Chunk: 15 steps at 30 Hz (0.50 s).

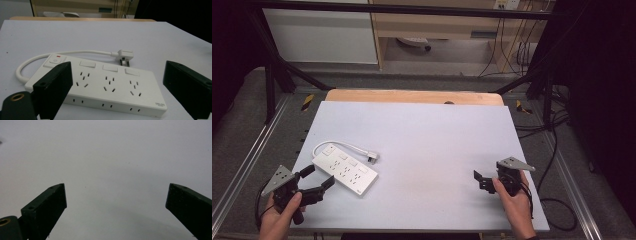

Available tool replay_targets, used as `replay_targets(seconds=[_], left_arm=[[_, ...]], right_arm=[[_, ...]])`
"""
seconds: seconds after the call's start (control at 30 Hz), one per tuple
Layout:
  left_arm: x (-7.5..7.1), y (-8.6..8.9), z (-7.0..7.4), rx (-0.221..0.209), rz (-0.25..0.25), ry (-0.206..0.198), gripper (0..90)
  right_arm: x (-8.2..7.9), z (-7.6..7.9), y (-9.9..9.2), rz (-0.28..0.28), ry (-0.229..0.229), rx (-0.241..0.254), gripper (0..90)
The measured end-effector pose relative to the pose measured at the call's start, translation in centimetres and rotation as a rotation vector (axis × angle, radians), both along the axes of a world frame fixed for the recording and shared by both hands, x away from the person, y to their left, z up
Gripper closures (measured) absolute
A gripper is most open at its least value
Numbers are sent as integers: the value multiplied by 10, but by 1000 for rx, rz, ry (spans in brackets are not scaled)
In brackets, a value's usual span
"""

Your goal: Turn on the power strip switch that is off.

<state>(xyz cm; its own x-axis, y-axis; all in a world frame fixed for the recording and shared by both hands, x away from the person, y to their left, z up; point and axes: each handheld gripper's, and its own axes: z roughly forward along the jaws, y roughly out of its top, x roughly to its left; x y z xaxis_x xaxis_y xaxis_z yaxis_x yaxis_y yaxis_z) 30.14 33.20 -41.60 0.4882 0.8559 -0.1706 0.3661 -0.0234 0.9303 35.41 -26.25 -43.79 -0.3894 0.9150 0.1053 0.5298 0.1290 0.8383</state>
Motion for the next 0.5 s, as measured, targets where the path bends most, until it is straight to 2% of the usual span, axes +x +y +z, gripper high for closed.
replay_targets(seconds=[0.17, 0.3, 0.5], left_arm=[[0, -2, 1, 2, -5, 1, 89], [0, -1, 1, -6, 0, 11, 89], [-3, -3, 4, -12, -13, 3, 88]], right_arm=[[0, -1, -1, 6, -19, 11, 38], [0, -1, -2, 0, -34, -7, 45], [0, -1, 0, 6, -24, -3, 46]])
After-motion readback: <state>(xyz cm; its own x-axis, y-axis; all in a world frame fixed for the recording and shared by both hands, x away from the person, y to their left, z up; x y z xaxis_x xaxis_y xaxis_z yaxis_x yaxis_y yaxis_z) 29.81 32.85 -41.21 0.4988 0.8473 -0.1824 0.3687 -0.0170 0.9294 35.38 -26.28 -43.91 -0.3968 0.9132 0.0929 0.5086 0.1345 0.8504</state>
